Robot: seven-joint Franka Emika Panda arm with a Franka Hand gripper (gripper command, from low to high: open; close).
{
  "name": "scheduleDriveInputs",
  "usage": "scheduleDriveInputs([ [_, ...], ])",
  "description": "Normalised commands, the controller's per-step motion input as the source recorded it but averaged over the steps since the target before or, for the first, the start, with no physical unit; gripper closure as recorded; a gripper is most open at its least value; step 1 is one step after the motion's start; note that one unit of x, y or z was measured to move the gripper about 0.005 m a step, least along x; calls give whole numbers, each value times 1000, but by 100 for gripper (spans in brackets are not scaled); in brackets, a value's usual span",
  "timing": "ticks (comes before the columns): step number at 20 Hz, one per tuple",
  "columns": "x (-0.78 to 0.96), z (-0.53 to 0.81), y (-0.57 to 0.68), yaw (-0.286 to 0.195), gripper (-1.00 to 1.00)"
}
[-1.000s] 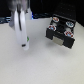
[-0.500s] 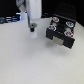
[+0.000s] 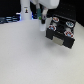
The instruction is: Open the kcup holder, insert the kcup into the holder, and close the kcup holder
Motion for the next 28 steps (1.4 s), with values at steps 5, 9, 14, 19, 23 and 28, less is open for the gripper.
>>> scheduleDriveInputs([
  [5,71,262,660,18,100],
  [9,117,252,654,27,100],
  [14,28,141,658,21,100],
  [19,13,26,644,36,100],
  [23,85,3,659,50,100],
  [28,105,-60,572,51,100],
])
